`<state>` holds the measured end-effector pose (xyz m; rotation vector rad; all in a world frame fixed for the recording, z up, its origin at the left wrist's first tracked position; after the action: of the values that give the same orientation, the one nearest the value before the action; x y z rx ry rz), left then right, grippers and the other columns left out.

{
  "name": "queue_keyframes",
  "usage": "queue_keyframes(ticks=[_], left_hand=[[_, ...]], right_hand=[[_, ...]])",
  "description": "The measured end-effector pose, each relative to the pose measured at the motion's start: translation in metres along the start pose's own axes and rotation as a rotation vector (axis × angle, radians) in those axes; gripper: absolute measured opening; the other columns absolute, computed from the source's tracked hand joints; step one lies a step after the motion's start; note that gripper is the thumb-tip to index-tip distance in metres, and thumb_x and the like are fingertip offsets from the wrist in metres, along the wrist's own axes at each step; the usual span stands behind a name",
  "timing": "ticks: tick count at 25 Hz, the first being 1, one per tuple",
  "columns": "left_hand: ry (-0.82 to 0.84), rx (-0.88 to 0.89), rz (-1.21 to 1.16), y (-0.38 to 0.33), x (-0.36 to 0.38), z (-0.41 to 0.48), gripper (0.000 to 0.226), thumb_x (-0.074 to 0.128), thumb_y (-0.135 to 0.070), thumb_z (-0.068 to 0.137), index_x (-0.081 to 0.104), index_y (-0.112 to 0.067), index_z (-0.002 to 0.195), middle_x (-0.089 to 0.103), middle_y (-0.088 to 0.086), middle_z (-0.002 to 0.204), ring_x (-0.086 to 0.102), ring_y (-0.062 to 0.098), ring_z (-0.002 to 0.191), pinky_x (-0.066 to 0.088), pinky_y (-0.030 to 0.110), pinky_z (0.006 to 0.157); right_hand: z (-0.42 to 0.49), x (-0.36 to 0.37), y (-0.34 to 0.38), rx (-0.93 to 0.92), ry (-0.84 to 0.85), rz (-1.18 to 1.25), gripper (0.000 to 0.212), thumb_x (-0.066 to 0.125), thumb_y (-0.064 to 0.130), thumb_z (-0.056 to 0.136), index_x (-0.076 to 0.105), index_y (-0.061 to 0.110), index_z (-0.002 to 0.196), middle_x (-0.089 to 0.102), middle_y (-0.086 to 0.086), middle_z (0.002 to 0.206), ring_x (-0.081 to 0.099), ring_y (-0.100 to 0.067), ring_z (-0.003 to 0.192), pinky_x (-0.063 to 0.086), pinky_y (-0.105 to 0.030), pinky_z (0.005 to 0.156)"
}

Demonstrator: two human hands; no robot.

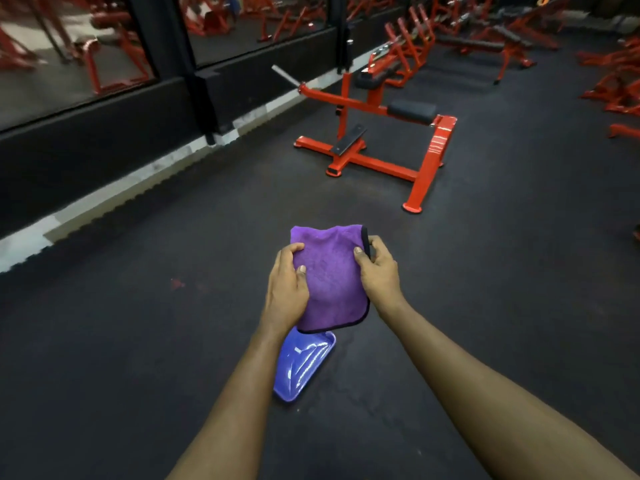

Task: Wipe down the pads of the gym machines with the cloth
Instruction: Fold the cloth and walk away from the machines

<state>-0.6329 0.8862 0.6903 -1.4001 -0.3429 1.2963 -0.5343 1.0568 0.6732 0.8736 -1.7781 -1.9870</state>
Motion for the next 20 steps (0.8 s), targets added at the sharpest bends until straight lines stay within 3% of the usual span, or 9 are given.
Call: queue_keyframes(ticks=[5, 11, 14, 18, 20], left_hand=[[-0.161, -0.121, 0.078, 0.042, -0.021, 0.046, 0.04, 0.05, 0.001, 0.096, 0.051, -0.009, 0.135, 0.054, 0.003, 0.134, 0.045, 0.0, 0.113, 0.024, -0.006, 0.092], [-0.269, -0.244, 0.083, 0.102, -0.059, 0.091, 0.04, 0.049, -0.004, 0.099, 0.048, -0.013, 0.138, 0.051, 0.001, 0.138, 0.046, 0.003, 0.117, 0.028, 0.003, 0.094], [-0.35, -0.325, 0.08, 0.137, -0.071, 0.106, 0.039, 0.049, -0.003, 0.099, 0.049, -0.012, 0.138, 0.052, 0.003, 0.139, 0.047, 0.005, 0.119, 0.029, 0.007, 0.096], [-0.411, -0.423, 0.115, 0.171, -0.065, 0.113, 0.041, 0.049, -0.001, 0.098, 0.048, -0.01, 0.138, 0.052, 0.004, 0.141, 0.048, 0.01, 0.125, 0.022, -0.007, 0.094], [-0.439, -0.505, 0.129, 0.185, -0.055, 0.111, 0.044, 0.049, 0.001, 0.097, 0.047, -0.009, 0.139, 0.051, 0.004, 0.142, 0.046, 0.008, 0.125, 0.02, -0.007, 0.096]], right_hand=[[0.068, 0.072, -0.002, 0.004, 0.214, 0.03, 0.009, 0.057, 0.018, 0.099, 0.063, 0.024, 0.096, 0.072, 0.003, 0.089, 0.064, -0.013, 0.084, 0.053, -0.039, 0.084], [0.121, 0.169, 0.004, -0.018, 0.383, -0.025, 0.008, 0.056, 0.022, 0.099, 0.061, 0.026, 0.095, 0.071, 0.003, 0.09, 0.066, -0.015, 0.087, 0.053, -0.041, 0.083], [0.144, 0.212, 0.007, -0.025, 0.505, -0.055, 0.009, 0.056, 0.023, 0.1, 0.061, 0.028, 0.095, 0.071, 0.007, 0.089, 0.065, -0.011, 0.087, 0.051, -0.031, 0.079], [0.169, 0.25, -0.013, -0.031, 0.625, -0.088, 0.007, 0.056, 0.022, 0.101, 0.062, 0.026, 0.098, 0.07, 0.015, 0.088, 0.063, -0.002, 0.084, 0.046, -0.017, 0.074], [0.18, 0.266, -0.031, -0.007, 0.711, -0.102, 0.006, 0.056, 0.022, 0.101, 0.061, 0.024, 0.098, 0.069, 0.016, 0.087, 0.061, 0.0, 0.083, 0.046, -0.017, 0.075]])
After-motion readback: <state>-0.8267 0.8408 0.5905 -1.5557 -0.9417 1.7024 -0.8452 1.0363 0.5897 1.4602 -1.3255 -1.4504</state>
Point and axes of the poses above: each hand's wrist, its own z-axis towards the middle knuckle, its own x-axis out of the palm, y = z × x, the point moved 6 cm from there along z, towards the middle knuckle
